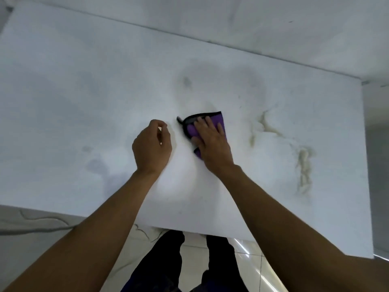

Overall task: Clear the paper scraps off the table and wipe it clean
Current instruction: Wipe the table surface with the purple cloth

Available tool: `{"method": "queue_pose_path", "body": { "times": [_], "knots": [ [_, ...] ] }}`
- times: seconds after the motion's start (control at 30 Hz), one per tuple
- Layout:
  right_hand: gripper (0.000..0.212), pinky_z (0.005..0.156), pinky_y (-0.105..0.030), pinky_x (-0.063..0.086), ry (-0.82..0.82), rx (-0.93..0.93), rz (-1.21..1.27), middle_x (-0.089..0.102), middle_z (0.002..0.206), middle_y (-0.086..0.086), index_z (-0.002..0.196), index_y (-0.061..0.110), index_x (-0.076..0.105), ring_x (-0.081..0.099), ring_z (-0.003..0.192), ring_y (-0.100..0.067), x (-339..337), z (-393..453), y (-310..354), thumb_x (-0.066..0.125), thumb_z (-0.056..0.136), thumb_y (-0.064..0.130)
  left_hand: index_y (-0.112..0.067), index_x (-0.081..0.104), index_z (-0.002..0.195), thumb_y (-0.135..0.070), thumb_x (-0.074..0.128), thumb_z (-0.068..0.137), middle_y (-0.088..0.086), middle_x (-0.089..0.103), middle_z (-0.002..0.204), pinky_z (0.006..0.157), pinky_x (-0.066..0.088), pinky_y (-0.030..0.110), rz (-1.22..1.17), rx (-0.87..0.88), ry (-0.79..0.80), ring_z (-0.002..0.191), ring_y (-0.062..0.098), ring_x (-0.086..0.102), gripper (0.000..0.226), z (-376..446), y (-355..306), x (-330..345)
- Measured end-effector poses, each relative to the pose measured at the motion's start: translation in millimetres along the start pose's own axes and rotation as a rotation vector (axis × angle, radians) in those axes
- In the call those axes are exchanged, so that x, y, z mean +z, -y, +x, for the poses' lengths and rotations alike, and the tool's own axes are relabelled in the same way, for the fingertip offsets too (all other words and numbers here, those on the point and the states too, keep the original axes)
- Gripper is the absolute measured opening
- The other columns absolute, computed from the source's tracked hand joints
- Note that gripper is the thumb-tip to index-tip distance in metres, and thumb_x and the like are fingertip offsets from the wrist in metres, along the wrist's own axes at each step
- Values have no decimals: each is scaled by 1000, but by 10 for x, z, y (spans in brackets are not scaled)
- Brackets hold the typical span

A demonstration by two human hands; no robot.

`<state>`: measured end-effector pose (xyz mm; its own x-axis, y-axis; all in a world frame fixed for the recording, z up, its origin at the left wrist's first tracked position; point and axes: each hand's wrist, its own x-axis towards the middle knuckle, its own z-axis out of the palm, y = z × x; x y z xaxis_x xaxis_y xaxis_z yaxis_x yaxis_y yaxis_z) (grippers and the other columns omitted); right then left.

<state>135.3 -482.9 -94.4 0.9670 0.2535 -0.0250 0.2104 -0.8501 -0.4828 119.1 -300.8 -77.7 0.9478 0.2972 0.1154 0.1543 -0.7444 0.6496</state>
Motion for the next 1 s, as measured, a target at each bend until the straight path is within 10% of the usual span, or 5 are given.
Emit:
{"method": "queue_pose_path", "body": {
  "times": [0.2,0.4,0.63,0.83,1.0],
  "knots": [
    [54,125,-36,5,22,196,118,7,166,6,158,21,14,-1,152,-8,-438,-37,-759,28,107,34,-7,62,117,-7,48,98,7,62,119,95,47,31,-142,288,114,113,24,57,24,-212,-568,502],
    [54,125,-38,10,-292,474,116,12,165,-1,158,14,16,4,153,-12,-1107,-476,-1587,33,107,26,0,24,156,-45,34,104,19,16,165,126,13,44,142,374,369,154,33,12,70,-344,-1280,1401],
    [58,124,-29,-2,-237,625,21,5,166,-2,158,10,8,-3,153,-11,-1428,-946,-2599,26,108,33,3,16,157,-39,27,106,21,13,165,124,14,48,356,265,216,154,35,10,66,-240,-1504,1986],
    [57,124,-28,-1,-198,519,64,6,166,0,158,13,8,-1,152,-9,-1606,-802,-3023,27,108,30,7,45,144,2,53,89,23,43,152,120,27,51,37,626,307,144,39,37,55,-198,-2189,2596],
    [60,124,-36,-5,-169,507,-38,-1,167,-2,158,12,4,-8,153,-14,-1745,-654,-3526,22,106,35,9,44,143,-13,31,103,25,44,150,120,25,56,40,447,95,143,40,36,48,264,-2041,2459]
  ]
}}
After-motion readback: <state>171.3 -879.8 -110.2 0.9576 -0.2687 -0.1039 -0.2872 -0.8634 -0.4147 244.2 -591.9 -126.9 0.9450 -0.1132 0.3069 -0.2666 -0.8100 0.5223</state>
